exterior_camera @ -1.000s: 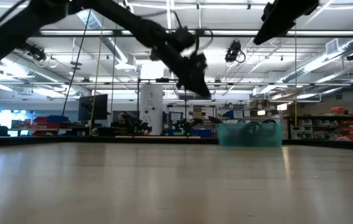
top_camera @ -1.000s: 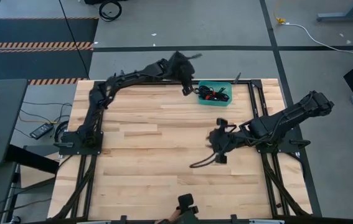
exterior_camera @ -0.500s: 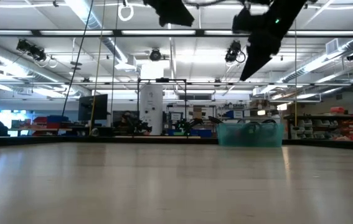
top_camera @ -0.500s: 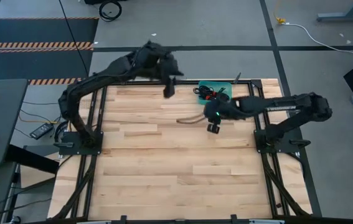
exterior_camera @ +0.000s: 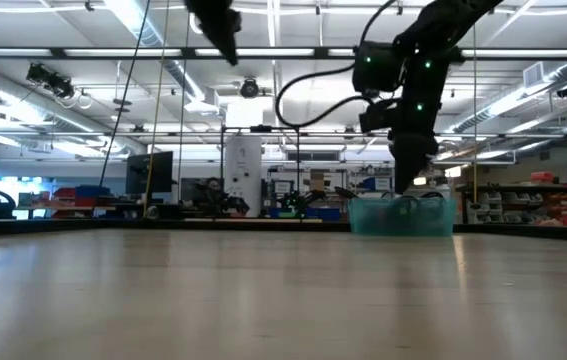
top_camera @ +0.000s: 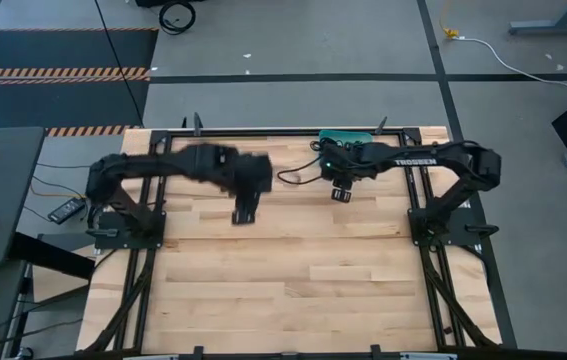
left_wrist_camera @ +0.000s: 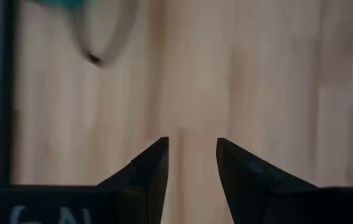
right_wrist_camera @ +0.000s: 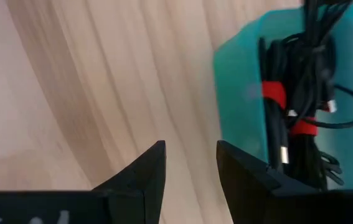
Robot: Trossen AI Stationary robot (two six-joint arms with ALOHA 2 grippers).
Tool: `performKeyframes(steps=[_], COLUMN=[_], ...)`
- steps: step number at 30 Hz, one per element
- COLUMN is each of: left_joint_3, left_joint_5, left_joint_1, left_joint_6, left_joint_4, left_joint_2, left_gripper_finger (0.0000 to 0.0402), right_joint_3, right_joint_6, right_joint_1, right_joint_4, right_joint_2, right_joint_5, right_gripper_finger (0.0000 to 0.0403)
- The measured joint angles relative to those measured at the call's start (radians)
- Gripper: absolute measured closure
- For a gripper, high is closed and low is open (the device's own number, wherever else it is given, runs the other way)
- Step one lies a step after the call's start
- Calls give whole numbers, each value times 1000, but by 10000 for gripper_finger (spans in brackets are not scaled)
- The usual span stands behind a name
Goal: Pick and place USB-C Cables
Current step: Move the bin to the center of the table
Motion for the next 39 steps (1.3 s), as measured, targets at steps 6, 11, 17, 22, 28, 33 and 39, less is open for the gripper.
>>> performKeyframes(steps=[6, 11, 17, 22, 28, 33, 39], left_joint_3=[-288, -486, -629, -696, -769, -812, -839], left_joint_5=[-90, -113, -182, -287, -434, -567, -658], left_joint_1=[-157, -281, -431, -549, -667, -714, -708], left_joint_6=[-153, -306, -490, -639, -769, -794, -793], left_joint_4=[75, 241, 369, 425, 492, 554, 576], left_joint_2=[-56, -125, -167, -161, -159, -159, -159], left_gripper_finger=[260, 260, 260, 260, 260, 260, 260], right_joint_3=[0, 0, 0, 0, 0, 0, 0], right_joint_6=[-30, -32, -90, -132, -167, -175, -193], right_joint_1=[-22, -21, -46, -97, -200, -253, -250], right_joint_4=[-81, -110, -98, -56, -37, -56, -50], right_joint_2=[21, 5, 5, 5, 8, 49, 163], right_joint_5=[-11, -21, 6, 14, -15, -49, -72], right_gripper_finger=[254, 255, 261, 261, 263, 266, 279])
